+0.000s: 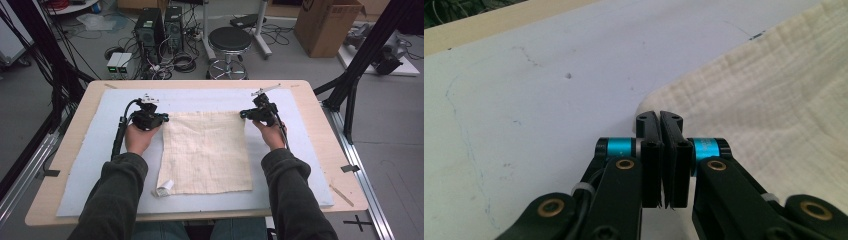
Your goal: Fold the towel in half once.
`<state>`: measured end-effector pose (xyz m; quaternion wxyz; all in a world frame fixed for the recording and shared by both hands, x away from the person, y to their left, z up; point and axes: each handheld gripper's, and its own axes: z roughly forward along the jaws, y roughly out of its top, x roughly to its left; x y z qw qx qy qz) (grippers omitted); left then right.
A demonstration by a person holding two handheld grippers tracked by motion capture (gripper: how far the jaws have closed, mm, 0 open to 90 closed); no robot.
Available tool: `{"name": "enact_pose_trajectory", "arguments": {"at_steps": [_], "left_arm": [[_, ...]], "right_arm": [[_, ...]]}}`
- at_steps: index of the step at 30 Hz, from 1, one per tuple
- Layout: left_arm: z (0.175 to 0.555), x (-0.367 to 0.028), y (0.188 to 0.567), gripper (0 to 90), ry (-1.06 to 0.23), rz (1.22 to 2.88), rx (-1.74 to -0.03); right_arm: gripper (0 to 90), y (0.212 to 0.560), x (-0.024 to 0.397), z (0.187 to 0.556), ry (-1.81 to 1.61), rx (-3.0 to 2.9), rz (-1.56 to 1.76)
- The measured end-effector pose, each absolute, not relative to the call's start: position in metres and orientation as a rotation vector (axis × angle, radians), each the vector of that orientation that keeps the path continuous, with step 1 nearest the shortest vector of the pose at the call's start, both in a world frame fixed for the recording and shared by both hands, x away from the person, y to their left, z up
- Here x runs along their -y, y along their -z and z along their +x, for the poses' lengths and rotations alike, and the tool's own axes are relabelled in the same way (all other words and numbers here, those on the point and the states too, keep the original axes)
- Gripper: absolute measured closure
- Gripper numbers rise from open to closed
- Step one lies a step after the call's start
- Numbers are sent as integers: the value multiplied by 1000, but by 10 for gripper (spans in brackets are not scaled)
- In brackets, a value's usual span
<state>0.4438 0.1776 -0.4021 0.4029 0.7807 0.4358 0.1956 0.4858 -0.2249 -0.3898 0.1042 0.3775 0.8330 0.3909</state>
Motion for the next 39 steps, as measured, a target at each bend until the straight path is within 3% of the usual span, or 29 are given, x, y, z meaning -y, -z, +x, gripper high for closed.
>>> {"name": "enact_pose_trajectory", "arguments": {"at_steps": [11, 39], "left_arm": [[421, -177, 382, 872, -488, 1954, -1035], [364, -193, 386, 871, -450, 1940, -935]], "right_arm": [[856, 380, 229, 464, -1249, -2467, 1034], [855, 365, 240, 408, -1339, -2492, 885]]}}
